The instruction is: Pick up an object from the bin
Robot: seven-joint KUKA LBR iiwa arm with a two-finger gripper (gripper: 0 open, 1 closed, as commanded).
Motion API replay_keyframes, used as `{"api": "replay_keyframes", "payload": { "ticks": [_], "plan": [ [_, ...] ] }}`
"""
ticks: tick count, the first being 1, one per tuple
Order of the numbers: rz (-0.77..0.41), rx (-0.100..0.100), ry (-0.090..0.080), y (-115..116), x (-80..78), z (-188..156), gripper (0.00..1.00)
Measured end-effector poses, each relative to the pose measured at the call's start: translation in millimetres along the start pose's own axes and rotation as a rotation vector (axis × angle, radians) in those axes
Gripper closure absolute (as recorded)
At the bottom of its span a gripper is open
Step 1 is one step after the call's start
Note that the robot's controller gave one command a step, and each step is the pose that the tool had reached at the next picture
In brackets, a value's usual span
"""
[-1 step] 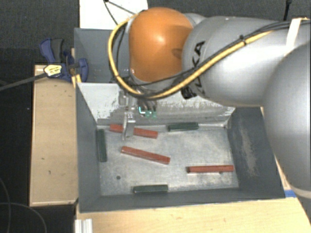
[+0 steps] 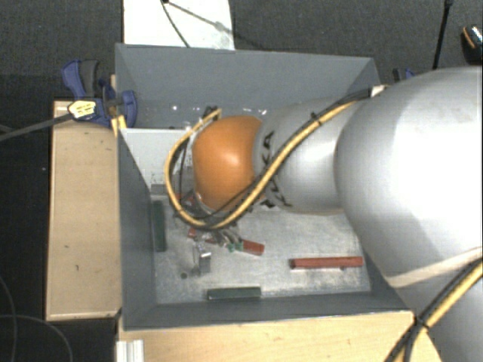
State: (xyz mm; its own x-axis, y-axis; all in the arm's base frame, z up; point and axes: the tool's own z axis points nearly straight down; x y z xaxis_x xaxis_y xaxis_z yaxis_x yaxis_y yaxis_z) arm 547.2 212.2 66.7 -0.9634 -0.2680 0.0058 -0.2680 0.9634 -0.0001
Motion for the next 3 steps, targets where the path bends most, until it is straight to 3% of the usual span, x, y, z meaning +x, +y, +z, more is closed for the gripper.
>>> {"api": "replay_keyframes", "payload": {
  "ticks": [1,2,3],
  "plan": [
    [0.055,0.002,-0.005,-62,14.5,-4,0.0],
    [0.055,-0.001,-0.006,-58,13.9,-4,1.0],
    [0.03,0.0,-0.017,-65,20.1,-171,1.0]
  ]
}}
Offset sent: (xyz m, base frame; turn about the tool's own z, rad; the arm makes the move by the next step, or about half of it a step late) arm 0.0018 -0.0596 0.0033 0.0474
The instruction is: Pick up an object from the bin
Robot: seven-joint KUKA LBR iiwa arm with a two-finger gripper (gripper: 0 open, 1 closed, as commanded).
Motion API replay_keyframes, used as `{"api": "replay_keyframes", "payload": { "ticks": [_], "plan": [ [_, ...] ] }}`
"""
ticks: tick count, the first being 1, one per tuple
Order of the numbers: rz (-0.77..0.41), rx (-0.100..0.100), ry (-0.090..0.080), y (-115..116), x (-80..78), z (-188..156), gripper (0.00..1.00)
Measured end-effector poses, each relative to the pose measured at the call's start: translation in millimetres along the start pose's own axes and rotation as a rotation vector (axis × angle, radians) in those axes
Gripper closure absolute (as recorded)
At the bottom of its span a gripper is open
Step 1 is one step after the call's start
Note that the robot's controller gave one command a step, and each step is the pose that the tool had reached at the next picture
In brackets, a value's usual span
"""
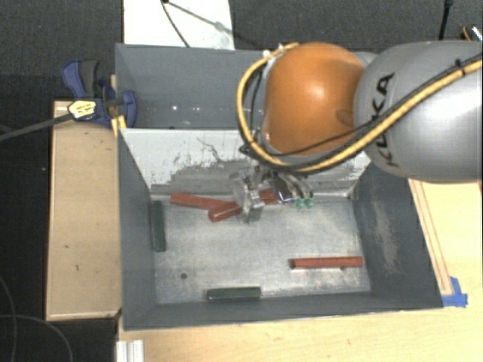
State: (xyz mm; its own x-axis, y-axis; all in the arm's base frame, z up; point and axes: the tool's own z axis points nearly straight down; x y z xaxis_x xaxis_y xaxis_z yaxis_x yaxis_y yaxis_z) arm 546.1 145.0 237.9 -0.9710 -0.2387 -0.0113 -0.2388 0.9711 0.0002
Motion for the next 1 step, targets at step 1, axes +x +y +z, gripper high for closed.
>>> {"api": "replay_keyframes", "payload": {
  "ticks": [1],
  "plan": [
    [0.004,-0.001,0.009,0.2,1.5,5.0,1.0]
  ]
}}
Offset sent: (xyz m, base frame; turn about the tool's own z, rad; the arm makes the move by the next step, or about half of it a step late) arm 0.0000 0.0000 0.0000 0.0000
